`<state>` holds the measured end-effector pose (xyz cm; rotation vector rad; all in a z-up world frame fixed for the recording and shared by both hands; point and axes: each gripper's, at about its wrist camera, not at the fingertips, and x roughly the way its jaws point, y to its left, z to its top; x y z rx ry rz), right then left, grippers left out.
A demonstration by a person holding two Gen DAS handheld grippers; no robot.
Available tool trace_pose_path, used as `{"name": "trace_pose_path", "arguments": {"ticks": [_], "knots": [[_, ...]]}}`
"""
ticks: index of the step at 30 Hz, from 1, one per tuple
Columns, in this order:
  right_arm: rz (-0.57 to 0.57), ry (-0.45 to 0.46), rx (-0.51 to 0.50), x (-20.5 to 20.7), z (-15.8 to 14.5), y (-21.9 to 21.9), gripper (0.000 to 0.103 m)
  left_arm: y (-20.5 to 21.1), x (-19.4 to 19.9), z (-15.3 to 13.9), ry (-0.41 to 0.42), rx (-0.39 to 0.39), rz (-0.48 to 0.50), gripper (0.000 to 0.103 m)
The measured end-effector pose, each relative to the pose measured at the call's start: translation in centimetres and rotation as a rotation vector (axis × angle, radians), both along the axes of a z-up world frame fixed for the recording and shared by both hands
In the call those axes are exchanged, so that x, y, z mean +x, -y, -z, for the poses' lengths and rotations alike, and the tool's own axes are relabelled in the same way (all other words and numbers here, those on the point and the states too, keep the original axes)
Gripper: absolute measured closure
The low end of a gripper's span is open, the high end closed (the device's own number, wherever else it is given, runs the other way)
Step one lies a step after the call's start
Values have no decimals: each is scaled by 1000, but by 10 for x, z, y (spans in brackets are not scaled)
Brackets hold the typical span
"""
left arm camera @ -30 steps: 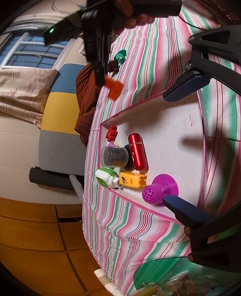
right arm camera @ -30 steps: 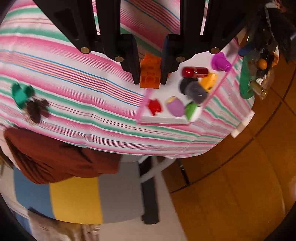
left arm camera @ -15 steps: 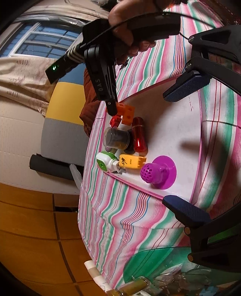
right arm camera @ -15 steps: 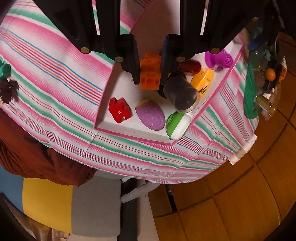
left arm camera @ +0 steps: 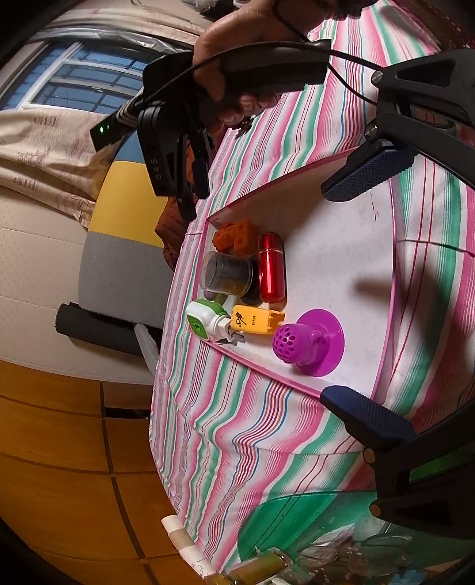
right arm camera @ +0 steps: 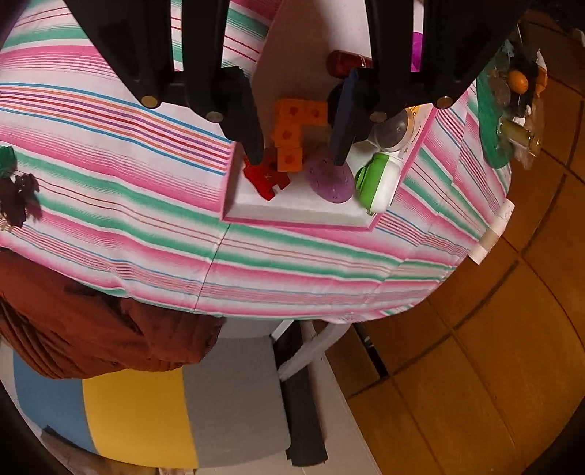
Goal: Organize rigid objects
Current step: 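Carry the orange blocks into the tray and open the right gripper, then move the right gripper to the teal flanged spool and close on it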
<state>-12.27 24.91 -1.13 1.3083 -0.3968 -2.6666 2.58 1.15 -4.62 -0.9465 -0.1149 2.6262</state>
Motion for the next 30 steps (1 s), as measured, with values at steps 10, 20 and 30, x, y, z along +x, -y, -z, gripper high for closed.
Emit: {"name": "trace_pose_path", "arguments": {"ticks": [10, 20, 30], "knots": [[8, -20, 81, 26, 5, -6, 66, -9, 4, -1, -6, -12, 22, 2], [42, 7, 132, 56, 17, -28, 66, -18, 9, -3, -9, -9, 67, 2], [128, 75, 200, 82, 40, -82, 66, -41, 19, -7, -15, -35, 132, 1]]}}
